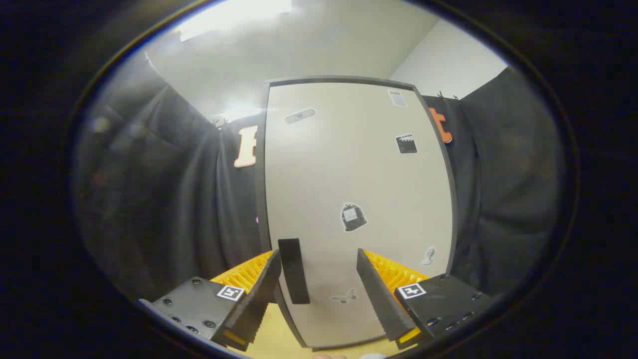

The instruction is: Open the shoe cabinet door, grab the shoes and put them into the shoe cabinet, then close the shoe cabinet door.

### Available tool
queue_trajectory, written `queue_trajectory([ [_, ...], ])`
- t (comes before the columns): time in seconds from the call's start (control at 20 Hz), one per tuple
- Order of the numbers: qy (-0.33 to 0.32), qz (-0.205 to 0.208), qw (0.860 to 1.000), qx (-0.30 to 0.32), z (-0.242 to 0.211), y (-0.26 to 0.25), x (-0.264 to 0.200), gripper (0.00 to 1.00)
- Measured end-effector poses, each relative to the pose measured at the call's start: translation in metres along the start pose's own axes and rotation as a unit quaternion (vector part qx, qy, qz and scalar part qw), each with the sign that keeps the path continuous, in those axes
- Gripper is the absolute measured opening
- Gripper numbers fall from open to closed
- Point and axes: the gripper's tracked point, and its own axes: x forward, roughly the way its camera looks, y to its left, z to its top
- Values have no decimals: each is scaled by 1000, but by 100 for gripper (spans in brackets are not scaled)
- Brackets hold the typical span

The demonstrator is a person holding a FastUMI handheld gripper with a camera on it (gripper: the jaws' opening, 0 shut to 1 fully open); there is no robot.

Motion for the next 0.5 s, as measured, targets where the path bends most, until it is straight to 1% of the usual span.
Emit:
queue_trajectory([
  [0.15, -2, 9, 1000, 12, 5, 11, 7, 95],
  [0.5, -15, 17, 1000, -2, 2, 26, 26, 95],
])
